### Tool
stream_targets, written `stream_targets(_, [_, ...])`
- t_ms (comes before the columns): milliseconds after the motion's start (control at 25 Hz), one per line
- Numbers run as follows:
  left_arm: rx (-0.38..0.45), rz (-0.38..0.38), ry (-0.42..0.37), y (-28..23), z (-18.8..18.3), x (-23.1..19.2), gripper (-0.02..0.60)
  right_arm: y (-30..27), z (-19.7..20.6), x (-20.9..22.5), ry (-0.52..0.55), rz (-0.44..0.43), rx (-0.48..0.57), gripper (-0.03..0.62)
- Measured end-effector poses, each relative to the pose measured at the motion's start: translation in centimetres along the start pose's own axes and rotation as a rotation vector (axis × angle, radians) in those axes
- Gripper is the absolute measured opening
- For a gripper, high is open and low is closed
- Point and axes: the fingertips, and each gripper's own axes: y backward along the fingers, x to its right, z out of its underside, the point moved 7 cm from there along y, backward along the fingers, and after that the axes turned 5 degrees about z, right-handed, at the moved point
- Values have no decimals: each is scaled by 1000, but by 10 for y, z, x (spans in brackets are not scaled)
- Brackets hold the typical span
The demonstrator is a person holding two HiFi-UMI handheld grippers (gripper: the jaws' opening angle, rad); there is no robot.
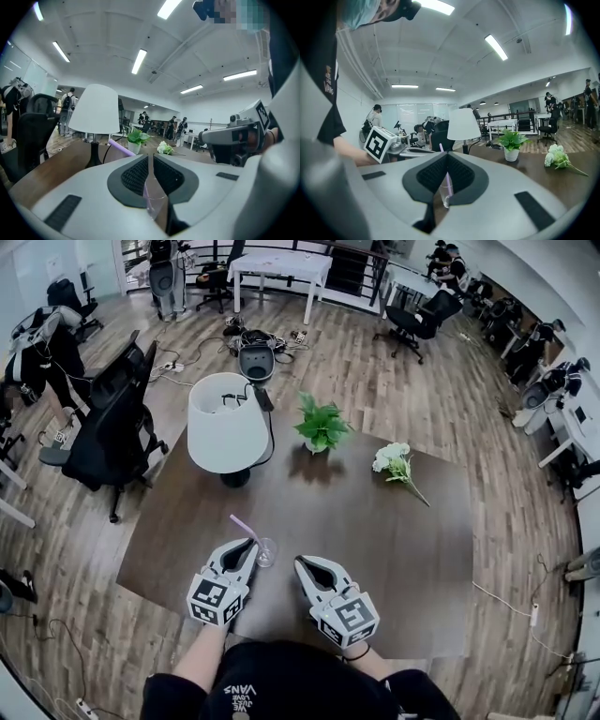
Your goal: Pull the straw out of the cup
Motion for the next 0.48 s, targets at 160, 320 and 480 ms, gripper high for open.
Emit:
stream_targets(160, [-48, 1, 42, -15, 6, -7, 178, 0, 0, 3, -4, 12, 1, 17])
stream_targets(320, [-51, -15, 60, -18, 10, -7, 218, 2, -1, 7, -10, 23, -1, 17])
stream_targets(480, [-68, -13, 70, -22, 15, -10, 227, 0, 0, 8, -9, 21, -4, 17])
